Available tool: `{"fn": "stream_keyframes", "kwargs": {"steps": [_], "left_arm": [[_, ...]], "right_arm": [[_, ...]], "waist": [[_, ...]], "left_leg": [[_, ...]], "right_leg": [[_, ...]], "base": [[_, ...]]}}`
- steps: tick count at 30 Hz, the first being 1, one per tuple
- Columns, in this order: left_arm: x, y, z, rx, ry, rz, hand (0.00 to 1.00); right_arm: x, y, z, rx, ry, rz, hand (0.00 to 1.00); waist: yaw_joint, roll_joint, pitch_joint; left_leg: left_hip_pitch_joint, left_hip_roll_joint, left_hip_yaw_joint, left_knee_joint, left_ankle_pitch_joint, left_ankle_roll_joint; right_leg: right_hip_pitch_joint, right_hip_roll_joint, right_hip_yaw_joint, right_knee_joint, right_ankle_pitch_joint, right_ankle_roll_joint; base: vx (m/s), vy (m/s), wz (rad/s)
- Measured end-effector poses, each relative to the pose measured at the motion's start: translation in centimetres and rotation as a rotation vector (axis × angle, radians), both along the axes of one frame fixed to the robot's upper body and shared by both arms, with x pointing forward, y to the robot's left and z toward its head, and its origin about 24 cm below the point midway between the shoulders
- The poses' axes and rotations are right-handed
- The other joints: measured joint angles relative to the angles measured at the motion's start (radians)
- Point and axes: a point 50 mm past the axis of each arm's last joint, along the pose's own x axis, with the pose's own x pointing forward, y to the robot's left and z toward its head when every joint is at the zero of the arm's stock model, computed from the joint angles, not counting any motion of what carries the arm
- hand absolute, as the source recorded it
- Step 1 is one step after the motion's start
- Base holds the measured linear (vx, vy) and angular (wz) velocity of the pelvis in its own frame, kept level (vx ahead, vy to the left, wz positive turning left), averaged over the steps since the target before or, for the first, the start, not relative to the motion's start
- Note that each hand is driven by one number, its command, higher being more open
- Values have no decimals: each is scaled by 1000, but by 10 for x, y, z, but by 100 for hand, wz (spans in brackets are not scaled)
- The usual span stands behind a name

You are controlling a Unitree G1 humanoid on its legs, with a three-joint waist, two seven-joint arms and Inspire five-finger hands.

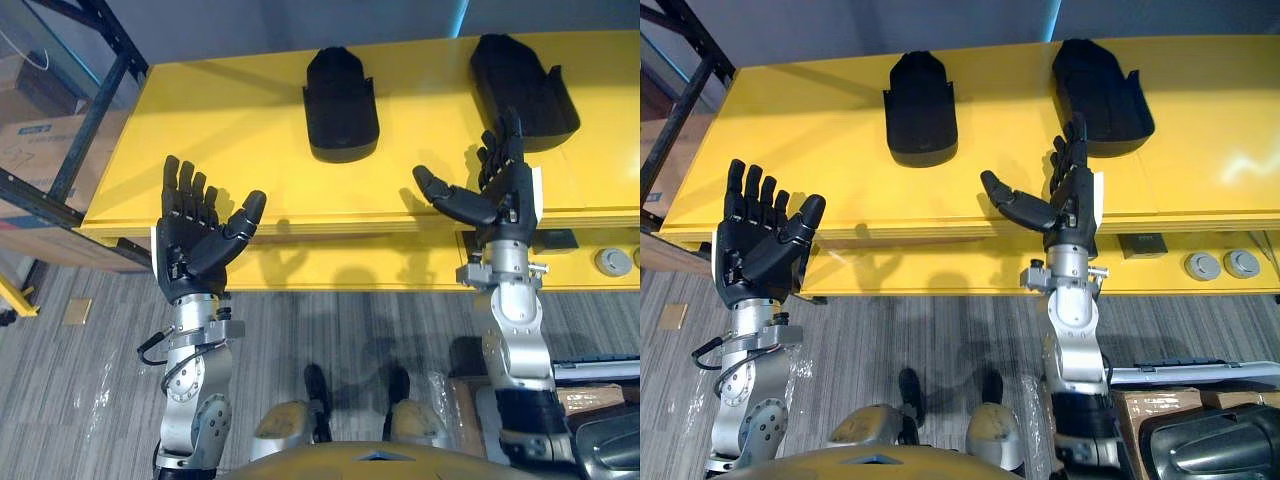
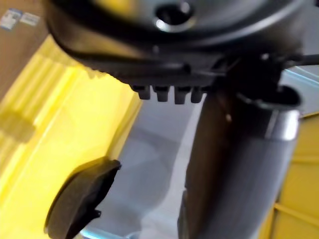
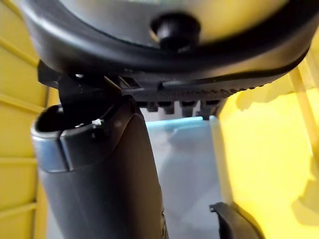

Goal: Walk over and take three plastic housings, then place them on the shelf

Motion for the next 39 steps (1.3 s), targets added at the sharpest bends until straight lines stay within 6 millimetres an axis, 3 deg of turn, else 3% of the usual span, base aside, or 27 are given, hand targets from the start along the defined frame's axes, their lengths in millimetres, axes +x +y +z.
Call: {"fn": "stream_keyframes", "kwargs": {"steps": [5, 10, 14, 20, 24, 26, 28, 29, 30, 32, 34, 36, 39], "left_arm": [[0, -4, 6, 26, -48, -48, 100], [-2, -15, 12, 33, -103, -154, 100], [-2, -26, 12, 13, -113, -226, 100], [-3, -39, 8, -29, -100, -291, 100], [6, -51, -3, -78, -25, -271, 100], [11, -54, -7, -78, 8, -243, 100], [12, -50, -6, -97, 20, -192, 100], [12, -45, -7, -109, 30, -149, 100], [10, -38, -9, -120, 42, -108, 100], [5, -30, -12, -113, 52, -82, 100], [3, -28, -12, -112, 30, -95, 100], [1, -29, -7, -119, -2, -116, 100], [-4, -25, -2, -130, -52, -99, 100]], "right_arm": [[-17, -4, -14, 87, 30, -97, 100], [-39, -12, -31, 138, 106, -216, 100], [-54, -20, -44, 84, 189, -304, 100], [-102, -56, -55, 49, 287, -527, 100], [-122, -67, -57, 130, 265, -607, 100], [-125, -67, -56, 184, 226, -614, 100], [-122, -63, -54, 218, 185, -573, 100], [-115, -55, -52, 221, 156, -513, 100], [-104, -47, -48, 217, 128, -446, 100], [-86, -34, -49, 215, 126, -351, 100], [-76, -21, -59, 225, 177, -291, 100], [-77, -8, -67, 253, 231, -259, 100], [-94, 6, -84, 310, 322, -220, 100]], "waist": [[-9, -29, -37], [-24, -43, -66], [-36, -47, -79], [-137, -57, -96], [-197, -69, -108], [-217, -67, -110], [-205, -63, -111], [-183, -54, -110], [-160, -31, -115], [-140, 0, -130], [-113, 10, -136], [-95, 7, -133], [-66, -25, -113]], "left_leg": [[27, 8, 23, 0, -13, -7], [52, 9, 74, -1, -33, -7], [76, 13, 140, -1, -54, -18], [69, 32, 284, 2, -82, -35], [64, 91, 393, 110, -158, -63], [49, 124, 389, 198, -193, -56], [1, 151, 249, 321, -236, -21], [-26, 156, 114, 398, -275, -8], [-32, 151, -15, 440, -311, -9], [-27, 138, -128, 466, -340, -20], [-22, 118, -150, 456, -356, -24], [-22, 100, -152, 433, -374, -32], [9, 77, -98, 432, -401, -26]], "right_leg": [[16, 8, 22, -5, 0, 0], [18, 9, 65, -4, 0, 1], [7, 17, 132, -2, 3, 7], [-69, 46, 270, -1, 18, 24], [-92, 91, 380, -2, 24, 22], [-96, 112, 416, 1, 28, 16], [-120, 138, 476, 23, 30, 13], [-125, 154, 526, 35, 30, 12], [-125, 177, 576, 36, 31, 6], [-136, 199, 628, 55, 33, 3], [-171, 204, 634, 97, 26, 7], [-199, 199, 637, 128, 21, 15], [-229, 195, 647, 171, 28, 35]], "base": [[44, -19, -15], [4, 13, -22], [-8, 27, -54], [22, 11, -70], [54, -65, -82], [75, -118, -68], [63, -122, -99], [47, -40, -140], [36, 15, -140], [-18, 123, -101], [-72, 113, -44], [-132, 104, -1], [-248, 120, -59]]}}
